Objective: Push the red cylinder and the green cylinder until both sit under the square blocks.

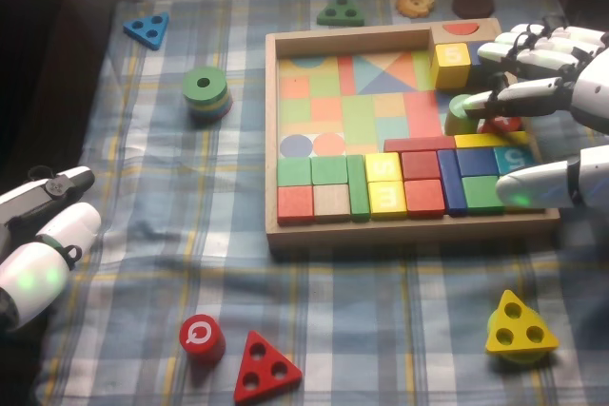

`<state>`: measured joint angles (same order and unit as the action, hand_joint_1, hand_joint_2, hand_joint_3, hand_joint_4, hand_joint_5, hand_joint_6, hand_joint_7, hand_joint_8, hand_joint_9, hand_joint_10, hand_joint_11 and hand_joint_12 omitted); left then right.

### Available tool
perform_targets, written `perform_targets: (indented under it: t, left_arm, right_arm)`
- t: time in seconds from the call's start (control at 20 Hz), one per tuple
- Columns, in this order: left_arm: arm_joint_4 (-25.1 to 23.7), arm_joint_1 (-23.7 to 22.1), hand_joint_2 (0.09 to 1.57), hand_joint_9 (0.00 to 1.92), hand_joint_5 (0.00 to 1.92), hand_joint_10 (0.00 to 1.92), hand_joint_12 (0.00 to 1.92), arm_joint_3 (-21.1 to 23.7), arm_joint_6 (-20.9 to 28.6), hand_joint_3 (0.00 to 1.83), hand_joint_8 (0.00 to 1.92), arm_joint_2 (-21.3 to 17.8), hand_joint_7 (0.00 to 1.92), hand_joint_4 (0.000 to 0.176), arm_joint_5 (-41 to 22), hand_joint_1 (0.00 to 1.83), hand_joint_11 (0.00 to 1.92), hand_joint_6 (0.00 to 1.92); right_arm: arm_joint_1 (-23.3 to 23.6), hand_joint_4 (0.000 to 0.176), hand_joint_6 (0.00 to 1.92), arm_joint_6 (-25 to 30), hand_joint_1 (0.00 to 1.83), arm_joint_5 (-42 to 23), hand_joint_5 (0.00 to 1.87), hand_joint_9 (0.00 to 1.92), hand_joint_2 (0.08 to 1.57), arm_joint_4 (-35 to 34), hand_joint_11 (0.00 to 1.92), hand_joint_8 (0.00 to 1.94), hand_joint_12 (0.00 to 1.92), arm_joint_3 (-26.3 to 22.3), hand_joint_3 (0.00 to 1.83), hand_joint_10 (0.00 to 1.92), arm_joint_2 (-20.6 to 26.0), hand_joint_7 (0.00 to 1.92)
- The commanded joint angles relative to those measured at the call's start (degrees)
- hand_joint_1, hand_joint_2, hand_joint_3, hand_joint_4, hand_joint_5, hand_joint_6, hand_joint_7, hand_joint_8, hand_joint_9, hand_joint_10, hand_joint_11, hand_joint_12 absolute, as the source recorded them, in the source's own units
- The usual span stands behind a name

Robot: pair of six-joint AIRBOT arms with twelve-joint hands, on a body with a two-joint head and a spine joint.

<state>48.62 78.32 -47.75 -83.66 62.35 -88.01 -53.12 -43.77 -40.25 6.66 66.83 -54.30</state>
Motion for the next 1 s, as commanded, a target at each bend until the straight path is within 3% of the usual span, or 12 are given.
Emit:
perform_targets:
  t: [0.0,0.05,0.2,0.4,0.5,0.55,0.65,0.75,0.8,0.95]
  left_arm:
    - [-1.92,0.01,1.36,0.43,0.60,0.01,0.56,-0.32,0.70,0.00,0.00,-0.03,0.57,0.000,-6.49,0.42,0.00,0.00]
    - [-1.92,0.03,1.37,0.42,0.60,0.00,0.49,-0.32,0.74,0.00,0.00,-0.03,0.56,0.000,-6.49,0.39,0.00,0.00]
    - [-1.88,0.08,1.37,0.45,0.61,0.01,0.63,-0.32,0.84,0.00,0.00,-0.01,0.58,0.000,-6.48,0.36,0.00,0.01]
    - [-1.86,0.10,1.37,0.44,0.60,0.01,0.59,-0.32,0.89,0.00,0.00,-0.01,0.57,0.000,-6.49,0.37,0.00,0.00]
    - [-1.86,0.10,1.36,0.45,0.60,0.01,0.62,-0.33,0.99,0.00,0.00,-0.01,0.57,0.002,-6.47,0.34,0.00,0.00]
    - [-1.86,0.10,1.37,0.45,0.59,0.01,0.63,-0.34,1.01,0.00,0.00,-0.01,0.57,0.003,-6.47,0.32,0.00,0.00]
    - [-1.86,0.10,1.35,0.45,0.59,0.01,0.58,-0.35,1.02,0.00,0.00,-0.01,0.57,0.005,-6.47,0.33,0.00,0.00]
    - [-1.86,0.10,1.36,0.44,0.58,0.01,0.53,-0.35,1.14,0.00,0.00,-0.01,0.56,0.000,-6.46,0.32,0.00,0.00]
    - [-1.86,0.10,1.35,0.44,0.59,0.01,0.52,-0.35,1.14,0.00,0.00,-0.01,0.56,0.000,-6.45,0.32,0.00,0.01]
    - [-1.86,0.10,1.36,0.45,0.61,0.01,0.58,-0.34,1.26,0.00,0.00,-0.04,0.58,0.000,-6.47,0.38,0.00,0.00]
  right_arm:
    - [0.07,0.105,0.01,-0.07,0.00,-7.62,0.42,0.00,0.94,-1.28,0.00,0.00,0.00,-0.42,0.00,0.00,0.42,0.03]
    - [-0.27,0.111,0.00,-0.07,0.00,-8.41,0.42,0.00,0.94,-1.45,0.00,0.00,0.00,-1.18,0.00,0.00,1.00,0.03]
    - [-1.16,0.115,0.00,-0.07,0.00,-10.31,0.42,0.00,0.93,-1.97,0.00,0.00,0.00,-2.60,0.00,0.00,2.01,0.01]
    - [-1.62,0.106,0.01,-0.07,0.00,-11.60,0.44,0.00,0.92,-2.56,0.00,0.00,0.00,-3.13,0.00,0.00,2.32,0.01]
    - [-1.62,0.123,0.00,-1.25,0.00,-12.61,0.43,0.00,0.92,-4.36,0.00,0.00,0.00,-2.28,0.00,0.00,2.25,0.01]
    - [-1.62,0.115,0.00,-1.93,0.00,-12.72,0.44,0.00,0.92,-4.95,0.00,0.00,0.00,-1.87,0.00,0.00,2.02,0.01]
    - [-1.62,0.124,0.00,-3.04,0.00,-12.71,0.43,0.00,0.92,-5.92,0.00,0.01,0.00,-0.80,0.00,0.00,1.21,0.02]
    - [-1.64,0.114,0.00,-3.11,0.00,-12.58,0.42,0.00,0.94,-6.78,0.00,0.00,0.00,0.80,0.00,0.00,-0.39,0.02]
    - [-1.64,0.098,0.00,-3.11,0.00,-12.37,0.42,0.00,0.95,-7.17,0.00,0.01,0.00,1.61,0.01,0.00,-1.28,0.03]
    - [-1.64,0.104,0.00,-3.11,0.00,-11.09,0.42,0.00,0.95,-7.33,0.00,0.00,0.00,3.02,0.00,0.00,-3.05,0.00]
